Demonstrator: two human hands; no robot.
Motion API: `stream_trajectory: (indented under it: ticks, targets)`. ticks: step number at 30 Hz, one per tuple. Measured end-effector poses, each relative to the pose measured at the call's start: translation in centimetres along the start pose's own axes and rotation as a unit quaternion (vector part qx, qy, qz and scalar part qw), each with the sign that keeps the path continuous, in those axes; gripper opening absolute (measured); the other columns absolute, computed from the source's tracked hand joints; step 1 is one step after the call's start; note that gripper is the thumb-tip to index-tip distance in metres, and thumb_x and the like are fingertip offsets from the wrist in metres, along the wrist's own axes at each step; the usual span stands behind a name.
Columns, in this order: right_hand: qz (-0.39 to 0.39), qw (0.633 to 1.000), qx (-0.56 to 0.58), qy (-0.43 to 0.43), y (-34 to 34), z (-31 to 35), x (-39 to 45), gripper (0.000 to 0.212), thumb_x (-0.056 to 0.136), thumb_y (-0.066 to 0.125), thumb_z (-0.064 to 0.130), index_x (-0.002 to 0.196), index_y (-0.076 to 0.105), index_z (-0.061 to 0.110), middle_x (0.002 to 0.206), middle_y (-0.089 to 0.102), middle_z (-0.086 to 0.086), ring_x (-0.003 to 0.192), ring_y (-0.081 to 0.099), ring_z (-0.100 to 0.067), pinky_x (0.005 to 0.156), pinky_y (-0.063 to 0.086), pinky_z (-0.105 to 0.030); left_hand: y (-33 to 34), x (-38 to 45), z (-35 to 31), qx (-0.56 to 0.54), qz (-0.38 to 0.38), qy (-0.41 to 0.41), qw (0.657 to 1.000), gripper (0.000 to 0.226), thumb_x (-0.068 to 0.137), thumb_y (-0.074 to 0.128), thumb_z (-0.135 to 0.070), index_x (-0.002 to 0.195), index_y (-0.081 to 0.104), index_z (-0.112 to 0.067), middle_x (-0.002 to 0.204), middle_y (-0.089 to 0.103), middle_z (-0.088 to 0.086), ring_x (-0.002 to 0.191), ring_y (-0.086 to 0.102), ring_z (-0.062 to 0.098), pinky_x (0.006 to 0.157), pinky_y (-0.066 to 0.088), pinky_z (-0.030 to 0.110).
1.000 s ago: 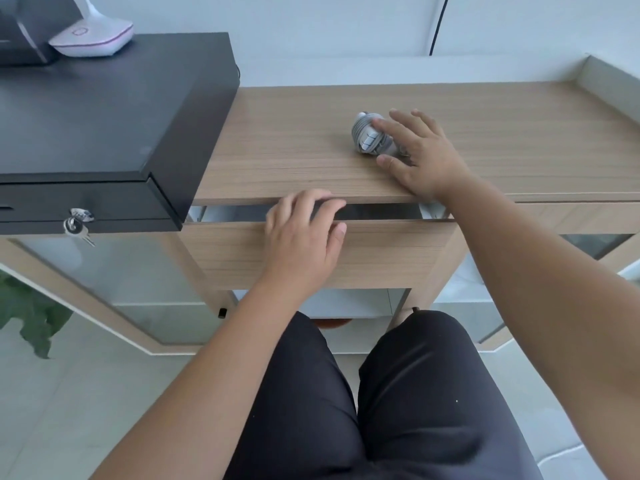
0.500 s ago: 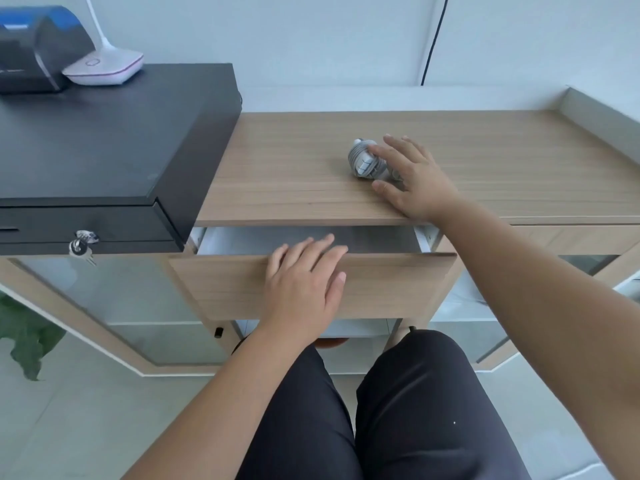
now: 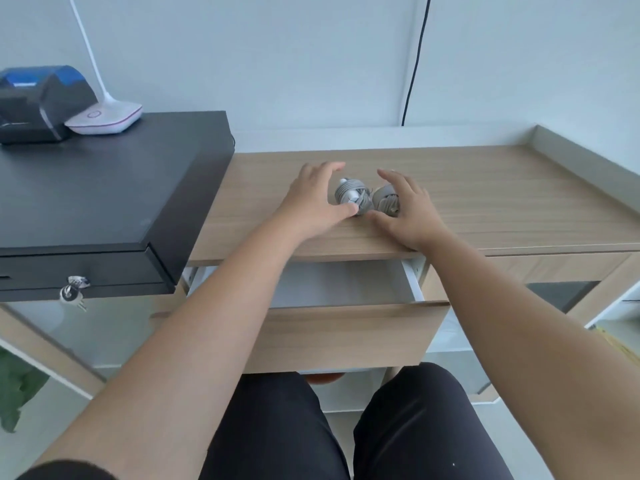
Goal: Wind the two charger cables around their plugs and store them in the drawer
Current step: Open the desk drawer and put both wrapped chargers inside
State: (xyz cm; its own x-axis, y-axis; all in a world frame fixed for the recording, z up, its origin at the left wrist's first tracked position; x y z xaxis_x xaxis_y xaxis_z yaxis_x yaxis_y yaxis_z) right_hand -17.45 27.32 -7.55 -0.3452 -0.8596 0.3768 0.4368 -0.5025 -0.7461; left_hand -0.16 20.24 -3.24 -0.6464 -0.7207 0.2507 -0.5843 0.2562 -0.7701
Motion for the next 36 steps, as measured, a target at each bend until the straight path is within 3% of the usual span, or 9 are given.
stream_trajectory:
  ticks: [5, 9, 13, 19, 21, 23, 26, 30, 36]
  targets:
    - [0.020, 0.998, 0.053, 0.021, -0.2, 0.0, -0.2, 0.066, 0.079, 0.068, 0.022, 0.140, 0.043, 0.028, 0.140, 0.044, -0.001, 0.131, 0.040, -0.020, 0.105, 0.030, -0.027, 3.0, 3.6, 1.5, -0.039, 0.097, -0.051, 0.993, 0.093, 0.070, 0.081, -0.041, 0.147, 0.029, -0.034, 0.150, 0.037, 0.001, 0.137, 0.037, 0.018, 0.109, 0.032, 0.032]
    - [0.040, 0.992, 0.109, 0.038, -0.6, -0.4, -0.2, 0.061, 0.079, 0.059, 0.009, 0.137, 0.047, 0.023, 0.141, 0.041, 0.000, 0.130, 0.042, -0.013, 0.111, 0.033, -0.030, 3.8, 3.9, 2.0, -0.061, 0.047, -0.044, 0.996, 0.078, 0.063, 0.085, -0.036, 0.130, 0.045, -0.036, 0.130, 0.056, 0.000, 0.115, 0.055, 0.020, 0.097, 0.044, 0.032]
    - [0.025, 0.993, 0.103, 0.045, -1.3, -0.4, -0.6, 0.062, 0.079, 0.061, 0.006, 0.136, 0.049, 0.025, 0.127, 0.043, 0.006, 0.111, 0.046, -0.006, 0.096, 0.034, -0.017, 3.3, 2.9, 2.0, -0.089, 0.018, -0.021, 0.996, 0.072, 0.056, 0.089, -0.029, 0.113, 0.046, -0.036, 0.108, 0.060, -0.003, 0.095, 0.061, 0.021, 0.085, 0.050, 0.032]
    - [0.005, 0.995, 0.079, 0.057, -1.2, -0.5, -0.8, 0.054, 0.073, 0.069, 0.013, 0.122, 0.055, 0.032, 0.118, 0.044, 0.003, 0.085, 0.054, -0.013, 0.081, 0.040, -0.021, 2.7, -0.5, 2.6, -0.213, 0.009, -0.001, 0.977, 0.070, 0.057, 0.090, -0.017, 0.104, 0.046, -0.043, 0.114, 0.058, -0.004, 0.087, 0.069, 0.021, 0.085, 0.056, 0.044]
    - [-0.004, 0.995, 0.074, 0.062, -1.4, -0.5, -0.9, 0.052, 0.072, 0.070, 0.016, 0.118, 0.054, 0.033, 0.117, 0.045, 0.002, 0.088, 0.051, -0.013, 0.079, 0.037, -0.021, 2.2, -2.0, 2.7, -0.256, 0.011, 0.003, 0.967, 0.069, 0.059, 0.089, -0.015, 0.103, 0.046, -0.046, 0.123, 0.055, -0.001, 0.088, 0.067, 0.018, 0.086, 0.057, 0.045]
    - [-0.014, 0.996, 0.069, 0.060, -1.6, -0.2, -1.3, 0.050, 0.071, 0.071, 0.016, 0.116, 0.055, 0.031, 0.117, 0.047, 0.001, 0.091, 0.050, -0.014, 0.079, 0.037, -0.021, 1.7, -3.6, 2.8, -0.297, -0.006, 0.001, 0.955, 0.069, 0.057, 0.088, -0.018, 0.103, 0.047, -0.047, 0.125, 0.055, 0.003, 0.096, 0.066, 0.026, 0.086, 0.057, 0.047]
    - [-0.040, 0.993, 0.104, 0.040, -1.9, 0.9, -3.0, 0.045, 0.071, 0.073, 0.015, 0.110, 0.056, 0.032, 0.117, 0.049, 0.003, 0.087, 0.053, -0.011, 0.076, 0.047, -0.022, 1.5, -6.2, 2.9, -0.341, -0.057, 0.002, 0.938, 0.067, 0.055, 0.086, -0.023, 0.106, 0.049, -0.045, 0.126, 0.055, 0.000, 0.106, 0.061, 0.032, 0.086, 0.057, 0.047]
    - [-0.064, 0.986, 0.153, -0.019, -2.0, 3.2, -7.2, 0.046, 0.070, 0.075, 0.008, 0.108, 0.059, 0.027, 0.115, 0.050, 0.006, 0.097, 0.053, 0.000, 0.074, 0.041, -0.002, 1.6, -8.5, 3.4, -0.320, -0.043, 0.009, 0.946, 0.068, 0.056, 0.087, -0.025, 0.109, 0.048, -0.043, 0.119, 0.059, -0.005, 0.102, 0.063, 0.026, 0.086, 0.055, 0.040]
    - [-0.005, 0.992, 0.108, -0.062, -0.6, 4.1, -10.3, 0.052, 0.066, 0.075, 0.005, 0.111, 0.060, 0.026, 0.118, 0.048, 0.005, 0.107, 0.050, -0.001, 0.085, 0.041, -0.009, 1.8, -9.9, 3.3, -0.312, -0.014, -0.020, 0.950, 0.069, 0.061, 0.087, -0.006, 0.108, 0.049, -0.040, 0.114, 0.062, -0.007, 0.097, 0.064, 0.015, 0.081, 0.053, 0.025]
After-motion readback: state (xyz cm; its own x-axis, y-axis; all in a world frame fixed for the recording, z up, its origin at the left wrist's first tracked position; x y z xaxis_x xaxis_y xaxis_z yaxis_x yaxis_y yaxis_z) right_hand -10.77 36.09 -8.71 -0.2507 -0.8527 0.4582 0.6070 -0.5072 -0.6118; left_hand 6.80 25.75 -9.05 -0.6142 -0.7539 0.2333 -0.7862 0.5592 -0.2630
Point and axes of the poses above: each hand's wrist, its own x-axis towards the middle knuckle, its own y-axis out of the palm, z = x × y, the point moved 5 cm from there along x, towards the middle knuckle
